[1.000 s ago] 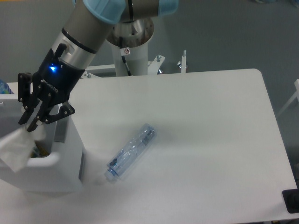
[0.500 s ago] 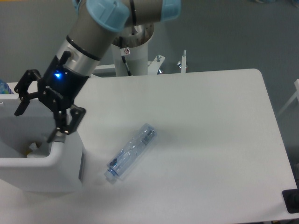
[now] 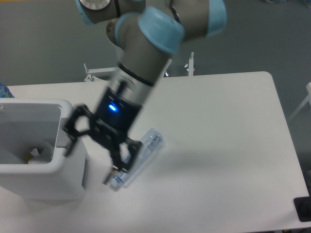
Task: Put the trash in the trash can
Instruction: 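Move the gripper back over the clear water bottle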
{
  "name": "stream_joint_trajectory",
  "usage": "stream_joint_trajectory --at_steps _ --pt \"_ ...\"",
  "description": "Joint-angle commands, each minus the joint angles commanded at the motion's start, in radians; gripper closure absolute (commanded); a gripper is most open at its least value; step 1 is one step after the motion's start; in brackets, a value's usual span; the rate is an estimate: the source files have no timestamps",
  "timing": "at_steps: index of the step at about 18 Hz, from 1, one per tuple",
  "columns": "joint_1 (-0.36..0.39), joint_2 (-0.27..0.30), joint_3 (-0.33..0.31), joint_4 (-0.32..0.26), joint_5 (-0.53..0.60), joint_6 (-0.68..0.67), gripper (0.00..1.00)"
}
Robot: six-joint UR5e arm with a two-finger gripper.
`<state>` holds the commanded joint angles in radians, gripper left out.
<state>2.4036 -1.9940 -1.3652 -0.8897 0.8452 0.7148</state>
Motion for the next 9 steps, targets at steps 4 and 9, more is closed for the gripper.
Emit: stream_joint_trajectory --at_steps 4,9 --pt "0.020 -0.008 -0.071 -0.003 0.050 0.009 0.00" --pt "0.009 -0.019 -0.109 -0.106 0.221 0.034 0.00"
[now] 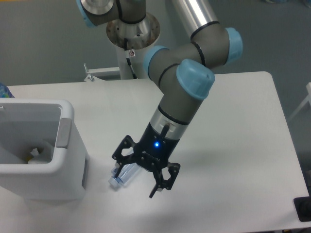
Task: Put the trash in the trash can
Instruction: 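Move the gripper back over the clear water bottle, then lower the gripper and grasp the water bottle near its cap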
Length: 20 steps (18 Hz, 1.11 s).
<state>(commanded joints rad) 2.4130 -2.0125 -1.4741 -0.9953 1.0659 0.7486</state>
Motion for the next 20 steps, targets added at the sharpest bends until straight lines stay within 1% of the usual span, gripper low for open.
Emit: stream_joint_trajectory --at_steps 2,4,6,7,9,12,15,20 --pt "-0.017 -0.008 -0.003 -0.071 0.028 0.002 0.00" --pt "-0.043 -0.026 -0.008 -0.092 0.089 0.003 0.00" --pt "-0.086 -0.047 -0.014 -0.092 0.155 0.002 0.00" --pt "-0.094 -0.054 -0.014 -0.094 0.176 0.002 0.00" --pt "-0.113 -0.064 -0.021 -0.094 0.183 0.002 0.00" --pt "-0.135 -0.069 -0.058 -0.092 0.218 0.000 0.00" --pt "-0.150 -0.071 -0.068 -0.092 0.246 0.000 0.00" --pt "-0.152 -0.083 -0.066 -0.089 0.253 0.000 0.00"
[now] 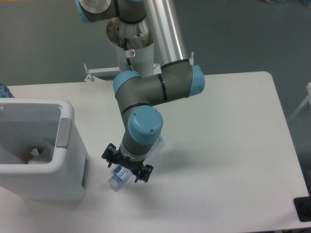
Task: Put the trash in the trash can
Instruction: 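Lower the gripper and grasp the water bottle near its cap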
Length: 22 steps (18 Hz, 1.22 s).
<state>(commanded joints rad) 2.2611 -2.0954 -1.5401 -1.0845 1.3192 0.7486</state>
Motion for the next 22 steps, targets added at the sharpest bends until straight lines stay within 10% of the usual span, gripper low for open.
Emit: stream_joint_trajectory --at_steps 22 --pt "-0.032 -0.035 0.000 0.002 0.066 -0.003 0.00"
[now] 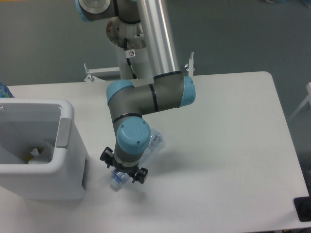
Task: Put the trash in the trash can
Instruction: 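Lower the gripper and grasp the water bottle near its cap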
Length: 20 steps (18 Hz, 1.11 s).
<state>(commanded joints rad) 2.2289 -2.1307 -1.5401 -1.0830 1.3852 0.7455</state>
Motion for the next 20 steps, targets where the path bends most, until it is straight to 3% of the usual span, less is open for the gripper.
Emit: stream_joint_trajectory --at_steps 9,17,20 --pt "0.000 -0.003 -0.002 0.000 0.000 0.002 0.00" --pt "-0.025 -0.046 0.005 0.003 0.072 -0.005 0.00" --pt "-0.026 -0.049 0.012 0.002 0.072 -0.005 0.46"
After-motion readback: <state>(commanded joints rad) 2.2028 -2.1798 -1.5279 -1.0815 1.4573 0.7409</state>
